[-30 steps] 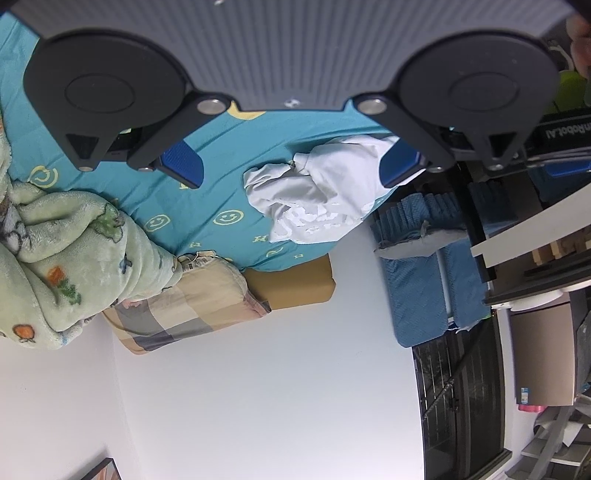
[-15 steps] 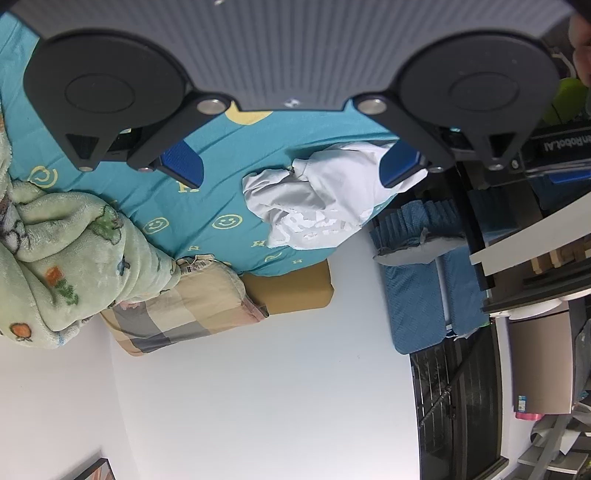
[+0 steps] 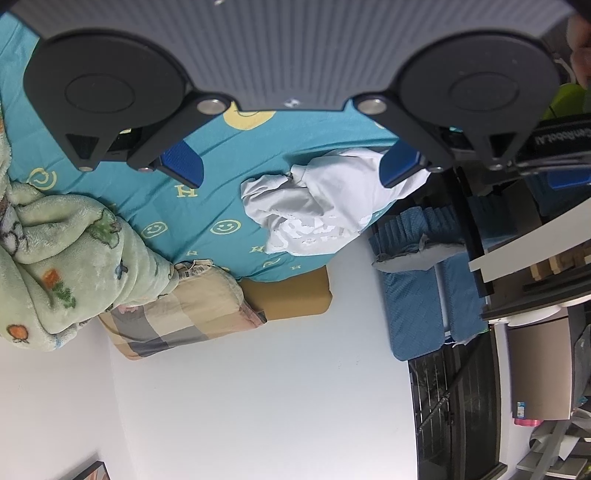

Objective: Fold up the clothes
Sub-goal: 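Reach both grippers toward the crumpled white T-shirt on the bed, then grasp the white T-shirt with the left gripper while the right gripper grasps another edge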

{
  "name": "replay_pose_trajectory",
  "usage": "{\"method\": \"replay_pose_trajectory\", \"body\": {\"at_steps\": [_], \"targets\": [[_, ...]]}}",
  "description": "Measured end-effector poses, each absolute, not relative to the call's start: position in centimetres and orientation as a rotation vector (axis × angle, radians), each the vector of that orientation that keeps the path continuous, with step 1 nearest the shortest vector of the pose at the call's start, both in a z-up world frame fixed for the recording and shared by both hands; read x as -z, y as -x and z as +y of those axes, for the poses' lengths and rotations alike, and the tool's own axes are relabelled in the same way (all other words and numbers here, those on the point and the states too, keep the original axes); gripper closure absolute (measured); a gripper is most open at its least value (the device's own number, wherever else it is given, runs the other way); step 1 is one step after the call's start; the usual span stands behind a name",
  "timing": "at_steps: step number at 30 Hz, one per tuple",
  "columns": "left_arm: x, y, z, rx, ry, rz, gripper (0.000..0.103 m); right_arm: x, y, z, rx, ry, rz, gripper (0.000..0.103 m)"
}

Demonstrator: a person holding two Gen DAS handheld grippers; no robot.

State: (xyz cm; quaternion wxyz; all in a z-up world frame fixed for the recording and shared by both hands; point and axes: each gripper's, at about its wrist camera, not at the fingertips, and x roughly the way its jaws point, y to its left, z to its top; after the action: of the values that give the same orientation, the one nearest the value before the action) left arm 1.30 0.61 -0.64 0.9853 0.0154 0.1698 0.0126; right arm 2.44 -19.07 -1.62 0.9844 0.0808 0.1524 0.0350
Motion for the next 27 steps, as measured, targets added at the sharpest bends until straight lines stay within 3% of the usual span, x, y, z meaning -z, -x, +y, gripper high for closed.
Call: {"method": "replay_pose_trajectory", "body": {"at_steps": [10,14,24,25,27], "targets": [[2.6,-4.6,-0.4,0.106,-0.047,0.455,0.000,-3.3,-1.5,-21.8,-0.049,-0.178,0.264,0.000],[5.0,-8.6,-3.3,0.208,-0.115,0.551,0.006,-5.3,-2.1,-23.8,0.022,-0.170,0.254,0.000],[11.6,-24.2,-10.7,0.215,-0.222,0.655,0.014,1.2,-7.0,-27.1,0.014,-0.229,0.306,0.000],[12.2,-25.6,-11.3,0.193,-0.248,0.654,0.019,1.6,-7.5,-27.3,0.017,-0.235,0.290,0.000],[13.5,-28.0,-12.3,0.123,-0.354,0.639,0.042,2.3,-8.5,-27.4,0.017,-0.231,0.257,0.000]]}}
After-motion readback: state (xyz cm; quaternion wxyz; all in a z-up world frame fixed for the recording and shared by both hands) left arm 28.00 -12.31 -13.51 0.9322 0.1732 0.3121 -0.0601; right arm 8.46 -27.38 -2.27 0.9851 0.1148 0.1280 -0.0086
